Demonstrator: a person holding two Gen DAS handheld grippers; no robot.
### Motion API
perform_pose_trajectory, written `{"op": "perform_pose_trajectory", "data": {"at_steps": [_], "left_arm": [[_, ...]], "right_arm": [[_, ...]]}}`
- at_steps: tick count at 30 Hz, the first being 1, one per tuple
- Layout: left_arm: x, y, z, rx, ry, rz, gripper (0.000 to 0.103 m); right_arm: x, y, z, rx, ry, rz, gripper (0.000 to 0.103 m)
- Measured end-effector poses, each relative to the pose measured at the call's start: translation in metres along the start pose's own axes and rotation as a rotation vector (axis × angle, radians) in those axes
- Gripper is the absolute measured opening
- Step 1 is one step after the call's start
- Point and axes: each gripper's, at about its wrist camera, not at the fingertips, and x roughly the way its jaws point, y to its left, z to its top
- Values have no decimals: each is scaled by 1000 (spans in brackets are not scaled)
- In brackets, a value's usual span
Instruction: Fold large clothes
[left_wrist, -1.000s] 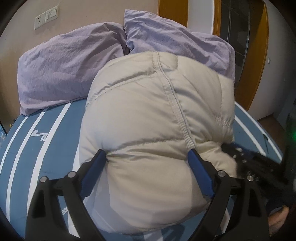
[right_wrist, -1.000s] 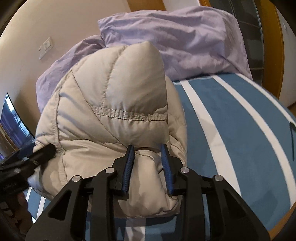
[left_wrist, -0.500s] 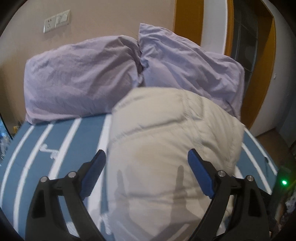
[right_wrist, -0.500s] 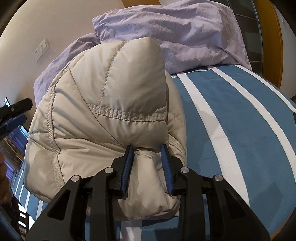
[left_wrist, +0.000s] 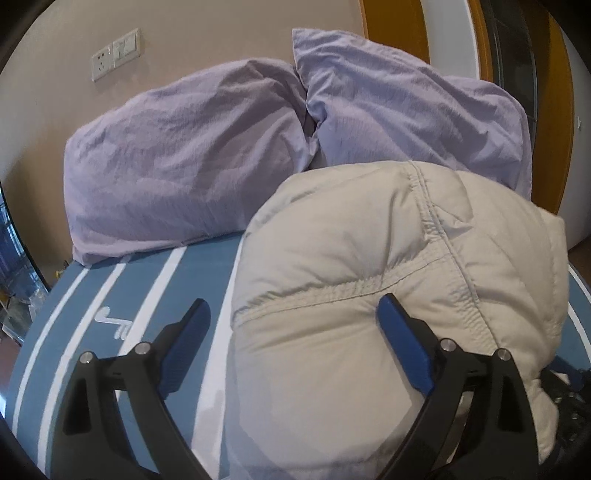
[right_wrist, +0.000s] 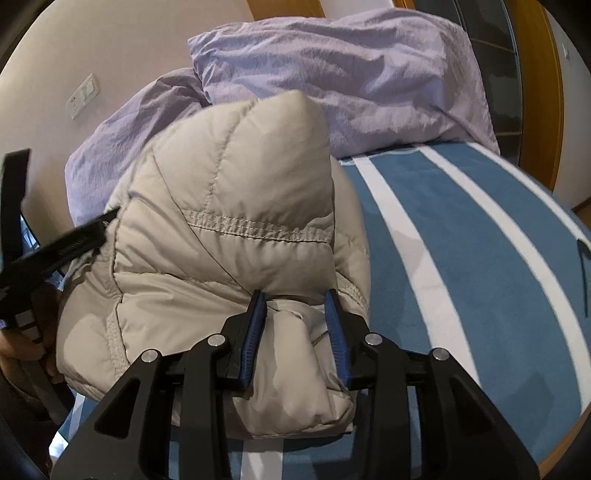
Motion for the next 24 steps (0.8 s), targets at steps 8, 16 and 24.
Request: {"op": "perform_pose_trajectory", "data": {"at_steps": [8,16,24], "left_arm": [[13,-4,-8,-11,-2,-20,93],[15,-3,-11,-24,-18,-40,93],[16,-1,-12,-33,-26,-62,93]], "right_arm": [[-19,13,41,-23,-69,24,51],[5,52,93,-94,-138,-19,62],[36,57,115,-136,-169,-150,61]]}}
